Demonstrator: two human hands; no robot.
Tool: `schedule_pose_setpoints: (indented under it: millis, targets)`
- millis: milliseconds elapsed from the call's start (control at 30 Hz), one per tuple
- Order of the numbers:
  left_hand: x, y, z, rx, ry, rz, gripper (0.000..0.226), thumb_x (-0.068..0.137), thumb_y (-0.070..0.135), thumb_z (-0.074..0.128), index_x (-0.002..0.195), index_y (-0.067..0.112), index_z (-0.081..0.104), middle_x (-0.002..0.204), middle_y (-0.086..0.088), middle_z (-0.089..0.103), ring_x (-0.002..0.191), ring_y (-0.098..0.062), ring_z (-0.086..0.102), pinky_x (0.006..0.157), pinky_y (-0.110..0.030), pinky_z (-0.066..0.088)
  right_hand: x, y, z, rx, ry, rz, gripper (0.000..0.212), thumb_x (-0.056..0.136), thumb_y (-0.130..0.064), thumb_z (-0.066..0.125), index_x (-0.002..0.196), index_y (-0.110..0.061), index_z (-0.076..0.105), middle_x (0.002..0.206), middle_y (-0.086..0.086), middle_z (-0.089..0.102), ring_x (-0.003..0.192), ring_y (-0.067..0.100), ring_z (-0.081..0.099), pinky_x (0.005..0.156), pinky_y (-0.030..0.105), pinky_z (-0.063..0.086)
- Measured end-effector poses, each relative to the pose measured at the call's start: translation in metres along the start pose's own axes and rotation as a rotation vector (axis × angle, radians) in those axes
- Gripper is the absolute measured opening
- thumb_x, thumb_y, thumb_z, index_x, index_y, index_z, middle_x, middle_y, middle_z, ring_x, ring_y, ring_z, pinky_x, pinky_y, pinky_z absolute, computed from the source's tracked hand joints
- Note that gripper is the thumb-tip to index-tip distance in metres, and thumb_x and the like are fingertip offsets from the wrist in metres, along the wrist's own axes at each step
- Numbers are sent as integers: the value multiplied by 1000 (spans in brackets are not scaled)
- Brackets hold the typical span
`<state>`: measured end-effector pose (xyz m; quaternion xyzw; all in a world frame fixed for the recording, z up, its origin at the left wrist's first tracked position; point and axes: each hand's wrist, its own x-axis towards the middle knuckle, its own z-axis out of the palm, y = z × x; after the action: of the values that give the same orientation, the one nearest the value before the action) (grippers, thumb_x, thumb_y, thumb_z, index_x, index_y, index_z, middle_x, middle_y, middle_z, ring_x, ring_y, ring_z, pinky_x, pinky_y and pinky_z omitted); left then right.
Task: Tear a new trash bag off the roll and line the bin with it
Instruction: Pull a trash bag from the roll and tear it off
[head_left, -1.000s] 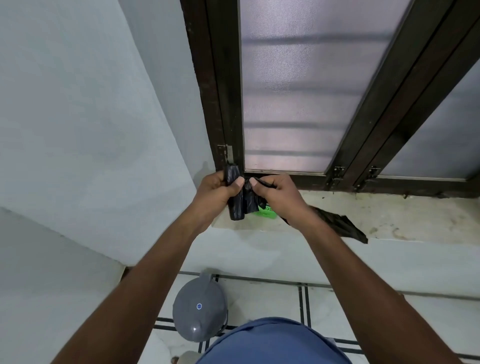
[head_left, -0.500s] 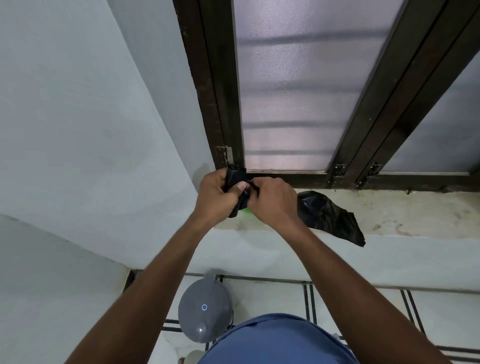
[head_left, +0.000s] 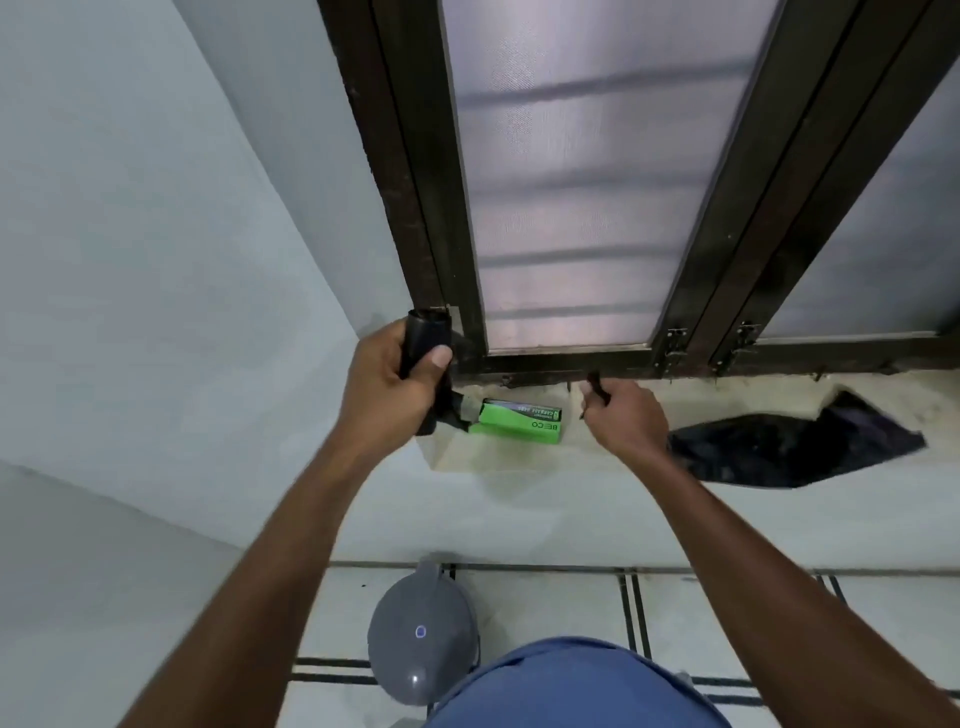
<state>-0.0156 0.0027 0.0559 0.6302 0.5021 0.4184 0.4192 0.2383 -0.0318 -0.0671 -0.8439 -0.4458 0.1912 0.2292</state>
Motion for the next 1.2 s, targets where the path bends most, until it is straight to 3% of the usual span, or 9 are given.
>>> schedule_pose_setpoints:
  millis: [100,233,367,467,633,733,900,1067,1200]
  targets:
    - [14,-15,5,-41,5,-74,8,103,11,71,106,17,76,95,3,79,88,-13,75,89,-33,59,6,-17,-5,247,-84,-128,40,112,-53,49,96,-22,69,89,-3,74,89,29,69,72,39,45]
    - [17,-31,31,-159,-105,-173,10,96,27,80,106,23,79,100,5,82,107,-24,79,106,-51,59,13,-43,-10,351,-148,-202,34,108,-52,44,107,-25,64,97,-4,73,102,31,66,91,44,45]
    - [16,-36,43,-159,-153,-168,24,94,32,82,115,22,79,105,3,81,105,-16,76,100,-36,59,27,-33,-12,-89,130,-442,29,110,-45,55,122,-31,78,134,7,58,127,34,49,107,50,36]
    - [16,-43,49,-86,-132,-155,24,99,27,79,120,18,77,103,7,78,84,11,70,78,-7,49,36,-25,-30,-252,213,-468,27,110,-45,61,121,-30,81,114,6,60,109,33,58,83,42,42]
    - [20,-61,50,-110,-110,-219,27,97,24,81,123,16,75,101,2,77,74,9,68,62,-11,53,41,-30,-72,630,24,-189,16,108,-27,74,98,-15,77,89,2,78,68,-4,75,64,19,58]
    - [20,-68,53,-154,-125,-253,30,97,24,81,126,16,75,104,-6,77,86,-8,71,70,-20,62,52,-22,-78,905,-7,-236,6,104,-16,78,99,-18,80,109,13,82,94,23,85,90,39,69]
    - [22,-82,66,-274,-146,-357,29,96,20,82,121,8,74,99,-11,77,86,-23,72,83,-34,66,58,20,-34,639,2,-144,11,102,-11,78,107,-21,76,102,-4,78,96,13,75,94,33,61]
    - [18,-92,78,-212,-151,-413,26,92,32,85,114,19,78,94,5,80,88,-12,76,77,-31,54,53,62,13,391,-145,2,47,99,-22,84,143,-16,68,142,7,72,127,25,69,94,29,52]
    - [16,-99,81,-316,-164,-470,30,94,22,83,121,10,74,104,-11,82,95,-23,78,83,-32,61,44,64,22,75,-225,-76,67,95,-48,85,154,-22,66,179,9,34,162,33,34,127,46,40]
